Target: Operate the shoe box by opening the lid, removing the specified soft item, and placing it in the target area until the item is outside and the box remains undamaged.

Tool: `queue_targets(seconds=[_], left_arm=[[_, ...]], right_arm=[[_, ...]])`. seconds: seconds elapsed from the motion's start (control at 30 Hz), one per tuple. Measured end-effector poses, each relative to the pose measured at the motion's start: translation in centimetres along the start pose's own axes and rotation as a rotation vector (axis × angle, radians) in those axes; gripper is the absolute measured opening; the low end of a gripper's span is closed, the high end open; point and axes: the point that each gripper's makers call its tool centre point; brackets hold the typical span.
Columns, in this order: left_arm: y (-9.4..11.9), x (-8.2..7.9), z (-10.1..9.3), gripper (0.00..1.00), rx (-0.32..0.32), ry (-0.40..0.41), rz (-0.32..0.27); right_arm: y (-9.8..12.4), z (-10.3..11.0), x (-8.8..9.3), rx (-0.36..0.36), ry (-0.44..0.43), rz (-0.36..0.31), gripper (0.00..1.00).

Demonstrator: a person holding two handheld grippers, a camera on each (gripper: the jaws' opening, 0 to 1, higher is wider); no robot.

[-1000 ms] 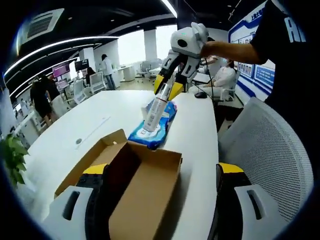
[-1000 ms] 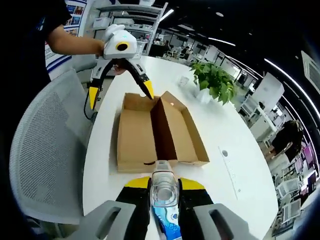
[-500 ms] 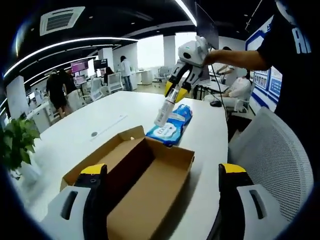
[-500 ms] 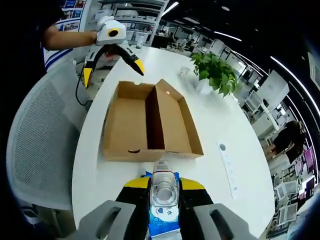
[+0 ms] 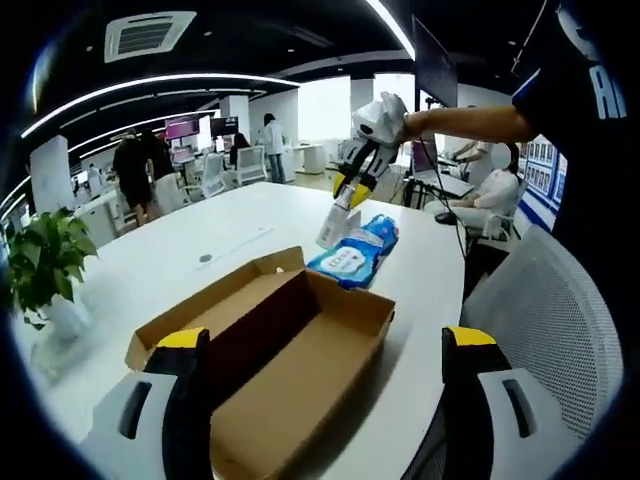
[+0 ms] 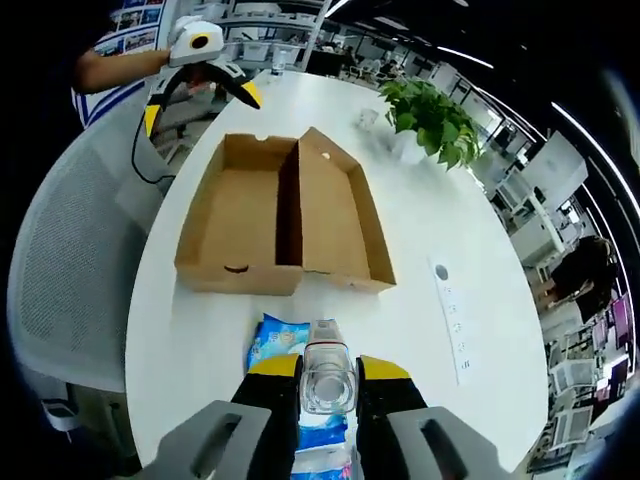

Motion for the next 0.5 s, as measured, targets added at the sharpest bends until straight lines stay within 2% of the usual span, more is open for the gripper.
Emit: queue_targets(seconds=[0.5], left_arm=[[1.4, 1.8, 0.0, 1.0, -0.051, 0.058, 0.0]], right_arm=[[-2.1, -2.9, 2.0, -0.018, 0.024, 0.082, 0.16]])
Point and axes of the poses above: the point that each gripper's makers call its tool centre point, and the gripper's own axes: y roughly backward along the fingers, z roughly to its left, x roughly out of its underside, and after that the axes turned 9 degrees about z, right-handed
